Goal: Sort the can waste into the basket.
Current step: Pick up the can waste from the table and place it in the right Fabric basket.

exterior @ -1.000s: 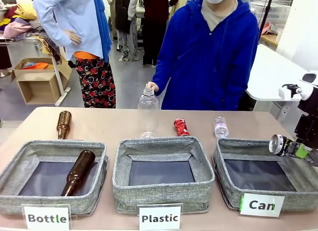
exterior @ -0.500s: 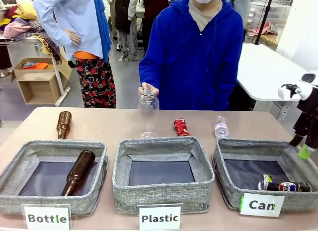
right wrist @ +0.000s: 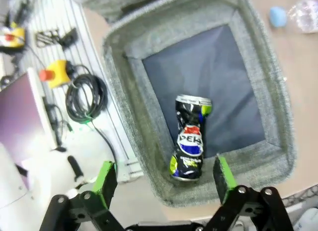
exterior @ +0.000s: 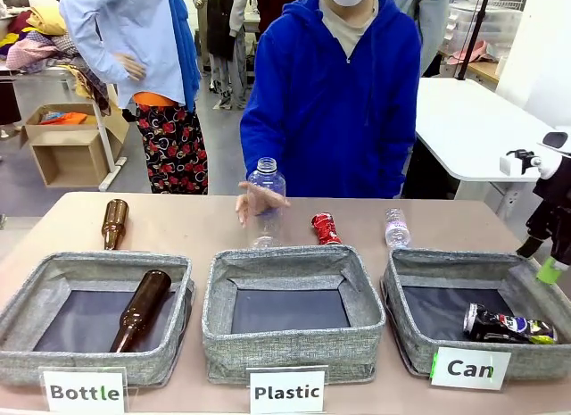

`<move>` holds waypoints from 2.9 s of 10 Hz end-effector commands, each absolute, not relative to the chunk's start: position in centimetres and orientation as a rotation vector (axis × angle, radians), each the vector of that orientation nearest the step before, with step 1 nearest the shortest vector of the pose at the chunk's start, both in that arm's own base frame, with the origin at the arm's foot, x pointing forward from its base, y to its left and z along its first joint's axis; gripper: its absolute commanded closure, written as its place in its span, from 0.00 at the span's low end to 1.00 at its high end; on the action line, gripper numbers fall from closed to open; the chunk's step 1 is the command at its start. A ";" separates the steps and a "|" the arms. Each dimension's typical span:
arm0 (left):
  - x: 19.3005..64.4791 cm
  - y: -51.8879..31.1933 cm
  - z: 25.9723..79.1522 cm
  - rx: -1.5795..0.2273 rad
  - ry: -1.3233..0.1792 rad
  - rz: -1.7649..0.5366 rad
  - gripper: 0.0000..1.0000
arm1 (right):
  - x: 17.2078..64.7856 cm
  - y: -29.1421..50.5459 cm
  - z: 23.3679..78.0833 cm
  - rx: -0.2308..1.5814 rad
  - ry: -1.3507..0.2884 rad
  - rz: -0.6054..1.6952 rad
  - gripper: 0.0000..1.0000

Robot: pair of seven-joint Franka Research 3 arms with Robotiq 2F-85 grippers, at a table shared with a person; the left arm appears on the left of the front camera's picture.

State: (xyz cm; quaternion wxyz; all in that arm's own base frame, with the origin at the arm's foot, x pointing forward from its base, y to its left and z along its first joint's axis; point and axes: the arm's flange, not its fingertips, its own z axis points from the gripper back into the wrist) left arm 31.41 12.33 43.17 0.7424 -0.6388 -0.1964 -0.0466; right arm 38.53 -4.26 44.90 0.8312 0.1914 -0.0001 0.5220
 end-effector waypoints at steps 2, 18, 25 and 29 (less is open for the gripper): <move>31.2 12.3 43.4 -1.407 -0.424 -0.104 0.00 | 40.7 -5.3 47.5 0.865 -0.133 0.665 0.00; 31.2 12.3 43.4 -1.407 -0.424 -0.104 0.00 | 45.4 -11.1 48.1 1.339 -0.045 -0.022 0.00; 31.2 12.3 43.4 -1.407 -0.424 -0.104 0.00 | 45.4 -11.1 48.1 1.339 -0.045 -0.022 0.00; 31.2 12.3 43.4 -1.407 -0.424 -0.104 0.00 | 45.6 -9.0 48.4 1.261 -0.033 -0.062 0.00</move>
